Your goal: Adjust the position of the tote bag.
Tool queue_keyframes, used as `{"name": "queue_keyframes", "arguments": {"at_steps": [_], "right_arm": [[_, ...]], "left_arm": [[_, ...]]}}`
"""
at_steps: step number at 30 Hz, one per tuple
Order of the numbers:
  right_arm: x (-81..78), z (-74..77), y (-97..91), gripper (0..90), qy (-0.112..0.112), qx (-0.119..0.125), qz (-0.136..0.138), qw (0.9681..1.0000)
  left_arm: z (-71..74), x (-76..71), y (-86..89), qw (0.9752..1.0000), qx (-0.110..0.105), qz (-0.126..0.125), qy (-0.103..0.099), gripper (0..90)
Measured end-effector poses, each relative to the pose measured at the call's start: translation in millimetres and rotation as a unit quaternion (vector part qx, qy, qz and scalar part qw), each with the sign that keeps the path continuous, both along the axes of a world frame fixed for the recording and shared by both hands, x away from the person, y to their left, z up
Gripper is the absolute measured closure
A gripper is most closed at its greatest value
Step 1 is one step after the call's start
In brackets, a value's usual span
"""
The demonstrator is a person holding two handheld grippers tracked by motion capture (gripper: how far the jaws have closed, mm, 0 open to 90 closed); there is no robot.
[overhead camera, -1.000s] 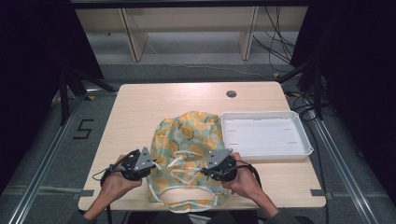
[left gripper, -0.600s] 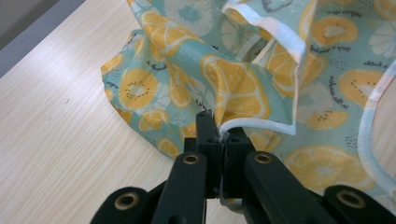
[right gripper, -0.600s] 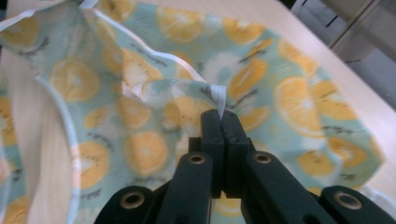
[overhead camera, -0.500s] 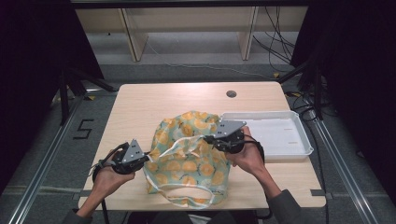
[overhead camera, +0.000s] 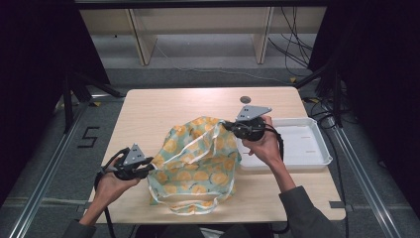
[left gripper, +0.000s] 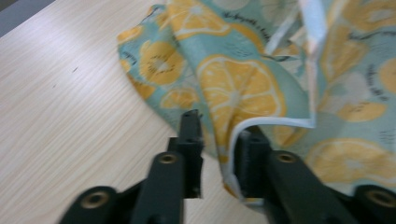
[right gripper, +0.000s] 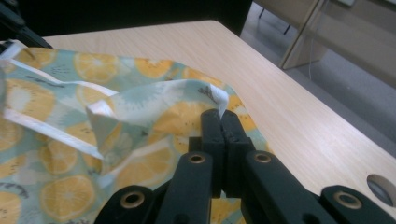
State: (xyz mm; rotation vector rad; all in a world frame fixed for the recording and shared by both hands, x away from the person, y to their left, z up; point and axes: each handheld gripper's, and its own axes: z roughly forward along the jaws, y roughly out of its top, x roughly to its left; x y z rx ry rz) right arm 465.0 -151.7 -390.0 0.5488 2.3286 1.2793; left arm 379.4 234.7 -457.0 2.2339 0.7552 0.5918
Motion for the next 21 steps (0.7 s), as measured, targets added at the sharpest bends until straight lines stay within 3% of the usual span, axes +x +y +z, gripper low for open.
{"name": "queue_keyframes", "arguments": {"at_steps": [1,5,7,9,10,11,14,16,18,20,21], "right_arm": [[3.5,-2.3,-0.1,90.0,0.004,-0.005,-0.002,1.0],[17.1,-16.0,4.0,90.0,0.018,-0.009,-0.019,0.9996],[22.9,-21.2,4.8,90.0,0.028,-0.009,-0.026,0.9992],[23.5,-22.1,5.2,90.0,0.033,-0.006,-0.029,0.999],[23.5,-21.4,4.3,90.0,0.04,-0.01,-0.027,0.9988],[25.4,-21.3,4.1,90.0,0.024,-0.008,-0.022,0.9994],[24.0,-19.7,3.3,90.0,0.026,-0.003,-0.028,0.9993],[24.8,-18.6,2.6,90.0,0.027,-0.008,-0.019,0.9994],[23.9,-18.3,2.7,90.0,0.028,-0.007,-0.021,0.9994],[24.3,-18.5,3.0,90.0,0.029,-0.006,-0.019,0.9994],[24.0,-18.7,3.2,90.0,0.036,-0.006,-0.018,0.9992]], "left_arm": [[-1.5,-0.9,1.1,0.9999,0.005,-0.004,0.01,68.0],[1.5,-14.9,0.1,0.9998,0.013,-0.001,0.013,47.8],[8.8,-30.0,-2.3,0.9998,0.017,-0.004,0.011,37.0],[11.5,-36.6,-4.0,0.9998,0.018,-0.009,0.01,34.3],[15.9,-43.7,-6.4,0.9995,0.022,-0.024,0.002,32.8],[20.0,-52.5,-14.1,0.9994,0.016,-0.031,-0.008,30.4],[23.3,-60.0,-26.8,0.9985,0.021,-0.05,-0.008,30.0],[22.5,-60.4,-43.8,0.9971,0.035,-0.067,-0.014,30.1],[16.9,-54.4,-57.9,0.9968,0.04,-0.064,-0.027,31.1],[8.4,-44.3,-68.9,0.996,0.062,-0.06,-0.023,33.4],[-0.8,-35.0,-76.1,0.9944,0.09,-0.047,-0.028,37.5]]}}
